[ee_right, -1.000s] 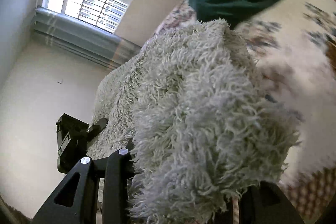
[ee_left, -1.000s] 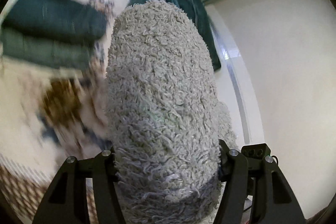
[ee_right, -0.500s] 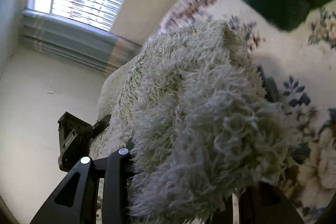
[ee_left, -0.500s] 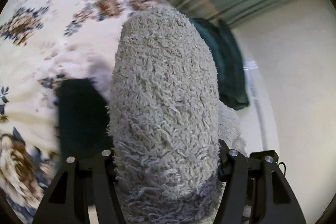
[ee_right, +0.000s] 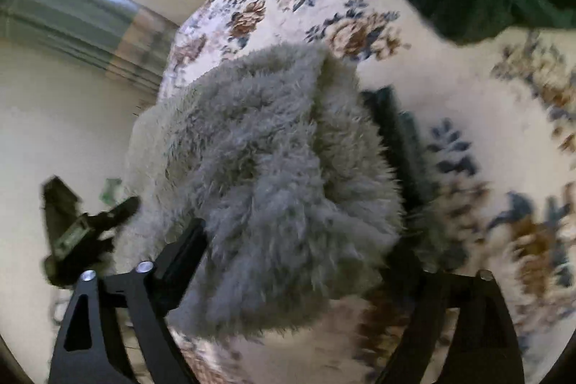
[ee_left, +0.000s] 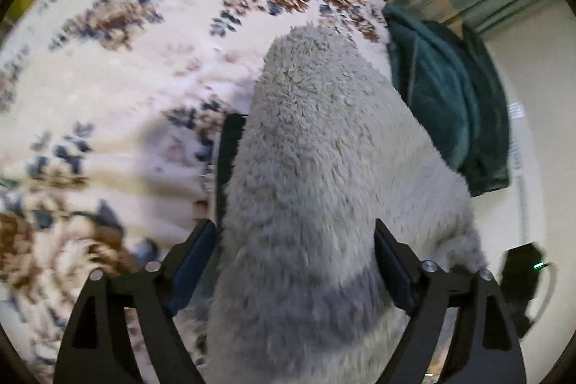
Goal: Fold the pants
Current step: 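Lower the grey pants onto the green jeans stack and open both tools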
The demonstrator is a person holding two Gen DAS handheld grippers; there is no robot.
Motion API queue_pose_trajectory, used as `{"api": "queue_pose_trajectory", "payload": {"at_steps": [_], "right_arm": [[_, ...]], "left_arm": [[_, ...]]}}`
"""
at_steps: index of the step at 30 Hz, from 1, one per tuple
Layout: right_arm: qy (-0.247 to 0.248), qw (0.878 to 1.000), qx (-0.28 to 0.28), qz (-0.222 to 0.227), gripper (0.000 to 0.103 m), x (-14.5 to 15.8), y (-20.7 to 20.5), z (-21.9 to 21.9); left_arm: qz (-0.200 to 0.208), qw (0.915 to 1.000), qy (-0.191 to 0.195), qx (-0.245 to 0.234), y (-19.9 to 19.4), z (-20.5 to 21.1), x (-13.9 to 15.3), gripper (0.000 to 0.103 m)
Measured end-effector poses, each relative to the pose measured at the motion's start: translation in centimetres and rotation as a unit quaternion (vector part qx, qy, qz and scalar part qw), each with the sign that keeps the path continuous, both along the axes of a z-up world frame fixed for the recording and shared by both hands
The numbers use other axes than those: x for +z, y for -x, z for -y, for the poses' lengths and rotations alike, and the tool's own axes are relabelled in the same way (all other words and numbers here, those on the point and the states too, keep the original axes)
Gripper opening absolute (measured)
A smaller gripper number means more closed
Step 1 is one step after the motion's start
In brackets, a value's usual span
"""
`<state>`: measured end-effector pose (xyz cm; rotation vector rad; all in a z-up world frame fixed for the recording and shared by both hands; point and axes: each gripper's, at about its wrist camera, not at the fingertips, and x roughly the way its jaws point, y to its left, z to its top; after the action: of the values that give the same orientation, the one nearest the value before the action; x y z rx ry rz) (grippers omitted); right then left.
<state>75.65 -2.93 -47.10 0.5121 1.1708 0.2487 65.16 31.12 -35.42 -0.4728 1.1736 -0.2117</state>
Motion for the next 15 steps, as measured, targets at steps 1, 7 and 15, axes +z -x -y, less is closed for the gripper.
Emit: {"api": "queue_pose_trajectory", "payload": {"at_steps": [1,7,15], "right_arm": [[0.033,0.999,0.002,0.001,0.103,1.0,0.4,-0.1],[0.177,0.984,0.002,0.031,0.103,6.7,3.4,-1.3],[0.272,0.958,-0.027,0.083,0.103,14.8,9.4,-2.4]], "left_arm": [[0.006,0.9997,-0.025,-0.003,0.2,0.4,0.3,0.085],[0.042,0.9855,-0.164,0.008,2.4,3.1,3.2,0.085],[0.082,0.9739,-0.212,0.002,6.6,6.4,7.7,0.085]]}}
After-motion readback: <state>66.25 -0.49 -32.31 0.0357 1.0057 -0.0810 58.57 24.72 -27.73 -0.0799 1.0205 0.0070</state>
